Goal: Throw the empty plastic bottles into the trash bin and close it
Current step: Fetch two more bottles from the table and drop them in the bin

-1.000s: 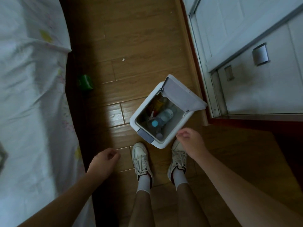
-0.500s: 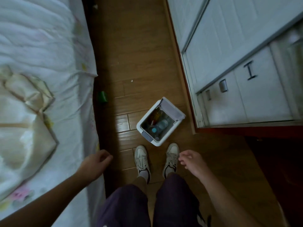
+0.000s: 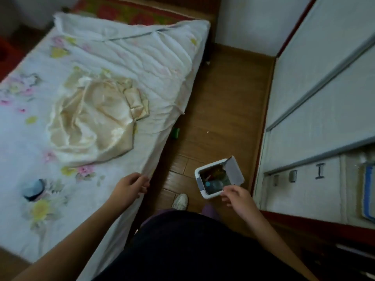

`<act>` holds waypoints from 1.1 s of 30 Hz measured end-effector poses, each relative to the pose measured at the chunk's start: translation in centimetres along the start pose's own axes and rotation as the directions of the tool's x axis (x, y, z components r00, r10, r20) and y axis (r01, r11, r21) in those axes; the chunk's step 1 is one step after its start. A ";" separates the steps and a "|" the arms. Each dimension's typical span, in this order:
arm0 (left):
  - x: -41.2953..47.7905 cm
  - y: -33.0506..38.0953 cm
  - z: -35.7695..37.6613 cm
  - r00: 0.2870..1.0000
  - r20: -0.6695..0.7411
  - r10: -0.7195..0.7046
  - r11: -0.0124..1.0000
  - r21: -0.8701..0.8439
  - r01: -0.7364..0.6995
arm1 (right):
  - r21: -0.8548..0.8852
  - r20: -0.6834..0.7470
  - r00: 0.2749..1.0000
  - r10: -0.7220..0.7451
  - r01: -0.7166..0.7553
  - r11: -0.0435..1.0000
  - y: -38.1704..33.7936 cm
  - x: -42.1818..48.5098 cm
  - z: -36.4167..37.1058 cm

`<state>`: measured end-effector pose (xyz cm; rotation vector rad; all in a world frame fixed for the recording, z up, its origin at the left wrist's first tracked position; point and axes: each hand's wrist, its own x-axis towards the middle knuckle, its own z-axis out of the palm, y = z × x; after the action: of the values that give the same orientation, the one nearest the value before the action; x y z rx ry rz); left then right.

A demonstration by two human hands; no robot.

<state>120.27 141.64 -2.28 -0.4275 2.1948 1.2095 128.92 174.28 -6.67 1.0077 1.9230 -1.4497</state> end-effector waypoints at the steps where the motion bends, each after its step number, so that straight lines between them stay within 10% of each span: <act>1: -1.4 -1.5 0.0 0.998 -0.044 -0.044 0.997 -0.061 0.042 | -0.041 0.034 0.999 -0.022 0.023 0.999 -0.4 0.0 0.0; 10: -17.1 -15.1 5.3 0.852 -0.336 -0.401 0.855 -0.472 0.216 | -0.407 0.435 0.898 -0.061 0.256 0.877 -1.8 -1.3 4.2; 16: -29.6 -23.1 9.3 0.651 -0.461 -0.603 0.740 -0.627 0.242 | -0.578 0.691 0.721 -0.045 0.589 0.565 -1.1 -6.5 13.6; 25: -43.2 -36.9 14.1 0.312 -0.320 -0.895 0.386 -0.904 0.181 | -0.467 0.879 0.476 0.019 0.854 0.230 2.3 -16.2 27.8; 33: -49.7 -47.2 11.5 0.301 -0.209 -0.930 0.272 -0.944 0.186 | -0.557 0.829 0.554 0.077 0.803 0.211 8.5 -20.3 36.1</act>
<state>187.82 125.93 -6.49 -2.4745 1.3357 1.5414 146.72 135.93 -6.22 -0.7120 1.8754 -0.4149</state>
